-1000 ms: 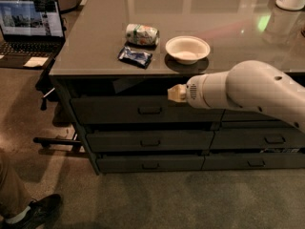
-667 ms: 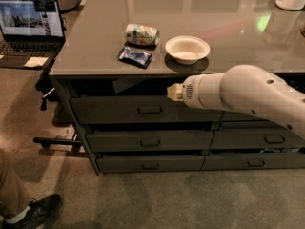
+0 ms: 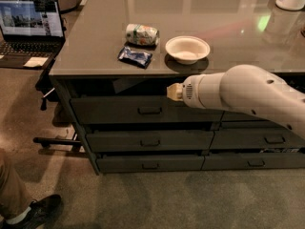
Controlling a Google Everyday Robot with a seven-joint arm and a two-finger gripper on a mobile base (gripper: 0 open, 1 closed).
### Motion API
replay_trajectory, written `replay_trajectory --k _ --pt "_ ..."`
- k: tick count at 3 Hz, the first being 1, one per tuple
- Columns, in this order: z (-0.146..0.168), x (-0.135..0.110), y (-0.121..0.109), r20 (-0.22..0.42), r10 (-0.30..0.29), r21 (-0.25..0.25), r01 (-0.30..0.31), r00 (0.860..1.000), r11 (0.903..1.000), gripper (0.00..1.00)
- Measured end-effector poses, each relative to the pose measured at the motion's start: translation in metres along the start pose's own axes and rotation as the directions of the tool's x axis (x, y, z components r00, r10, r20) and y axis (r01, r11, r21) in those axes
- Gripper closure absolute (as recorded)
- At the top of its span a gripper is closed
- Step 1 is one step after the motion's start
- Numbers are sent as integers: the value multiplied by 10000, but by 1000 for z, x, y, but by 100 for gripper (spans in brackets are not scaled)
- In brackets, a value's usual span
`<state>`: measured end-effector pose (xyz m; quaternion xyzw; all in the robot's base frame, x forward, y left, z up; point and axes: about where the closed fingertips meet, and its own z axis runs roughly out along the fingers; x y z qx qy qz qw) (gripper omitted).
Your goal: Open top drawer
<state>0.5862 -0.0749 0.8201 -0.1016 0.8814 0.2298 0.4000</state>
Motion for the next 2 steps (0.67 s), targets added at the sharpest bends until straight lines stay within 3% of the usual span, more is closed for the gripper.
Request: replay_trajectory --k 2 --pt "44 24 -35 499 454 539 -481 9977 9974 100"
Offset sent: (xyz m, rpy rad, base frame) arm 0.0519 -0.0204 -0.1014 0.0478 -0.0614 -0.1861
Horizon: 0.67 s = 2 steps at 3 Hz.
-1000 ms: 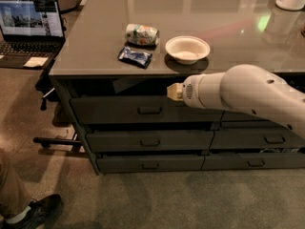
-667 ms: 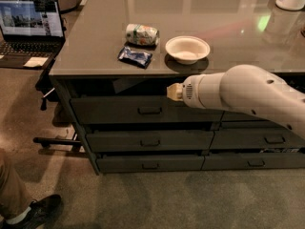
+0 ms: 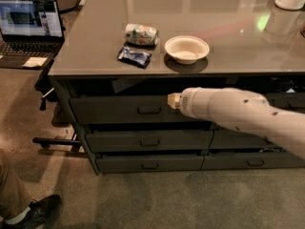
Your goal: Open top drawer
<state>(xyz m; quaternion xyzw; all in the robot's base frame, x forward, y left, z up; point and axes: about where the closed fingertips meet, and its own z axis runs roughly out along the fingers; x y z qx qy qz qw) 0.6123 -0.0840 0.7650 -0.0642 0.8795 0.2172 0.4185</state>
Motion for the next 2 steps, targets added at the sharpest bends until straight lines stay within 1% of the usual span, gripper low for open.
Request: replay_trajectory --k 1,2 --pt "24 10 -27 629 508 391 -533 9967 9978 100" --pt "45 -2 -48 1688 1099 631 -1220 9795 9905 100"
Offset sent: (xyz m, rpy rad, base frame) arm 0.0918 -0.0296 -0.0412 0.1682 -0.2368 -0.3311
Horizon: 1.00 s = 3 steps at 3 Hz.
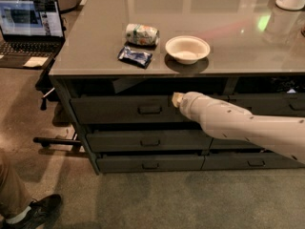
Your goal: Open top drawer
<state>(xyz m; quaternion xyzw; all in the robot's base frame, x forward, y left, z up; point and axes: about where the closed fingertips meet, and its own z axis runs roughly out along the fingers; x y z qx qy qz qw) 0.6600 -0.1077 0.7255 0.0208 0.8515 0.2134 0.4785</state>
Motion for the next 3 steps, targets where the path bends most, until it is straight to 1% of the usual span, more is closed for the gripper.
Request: replay_trajectory --k 1,2,3 --pt "25 -21 -2 1104 501 21 -506 9926 9987 100" --pt "49 -32 0 1523 811 -119 -802 9850 9967 100" --pt "70 -33 1 1368 882 -278 -852 9867 9960 100"
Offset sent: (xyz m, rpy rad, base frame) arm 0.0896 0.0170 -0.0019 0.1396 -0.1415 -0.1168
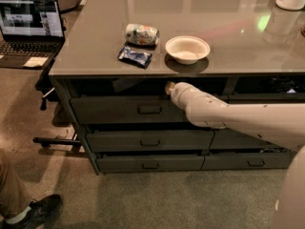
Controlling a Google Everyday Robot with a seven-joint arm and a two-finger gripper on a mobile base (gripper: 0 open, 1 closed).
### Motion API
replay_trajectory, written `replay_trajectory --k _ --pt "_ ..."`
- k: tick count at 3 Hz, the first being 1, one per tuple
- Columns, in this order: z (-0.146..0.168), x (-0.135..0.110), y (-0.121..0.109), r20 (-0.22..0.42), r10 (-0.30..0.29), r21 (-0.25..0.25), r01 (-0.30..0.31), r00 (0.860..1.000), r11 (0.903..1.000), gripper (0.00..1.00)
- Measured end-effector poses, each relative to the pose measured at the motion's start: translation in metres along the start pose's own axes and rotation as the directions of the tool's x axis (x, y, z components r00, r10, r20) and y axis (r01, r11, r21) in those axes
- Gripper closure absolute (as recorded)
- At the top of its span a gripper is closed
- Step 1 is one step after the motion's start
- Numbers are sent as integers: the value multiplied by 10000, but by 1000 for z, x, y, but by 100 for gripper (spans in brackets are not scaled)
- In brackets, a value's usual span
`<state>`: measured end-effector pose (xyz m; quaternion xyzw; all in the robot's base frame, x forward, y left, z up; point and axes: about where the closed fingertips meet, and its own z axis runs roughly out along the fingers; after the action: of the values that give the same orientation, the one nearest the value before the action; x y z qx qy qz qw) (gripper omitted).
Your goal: Open top drawer
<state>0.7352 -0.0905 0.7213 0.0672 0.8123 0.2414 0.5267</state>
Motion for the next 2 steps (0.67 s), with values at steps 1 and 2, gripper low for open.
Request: replay_trajectory --k 1,2 --pt "11 7 -1 -446 -97 -165 90 9990 9998 100" --pt "14 17 -4 -1035 -268 -380 229 9943 9990 100"
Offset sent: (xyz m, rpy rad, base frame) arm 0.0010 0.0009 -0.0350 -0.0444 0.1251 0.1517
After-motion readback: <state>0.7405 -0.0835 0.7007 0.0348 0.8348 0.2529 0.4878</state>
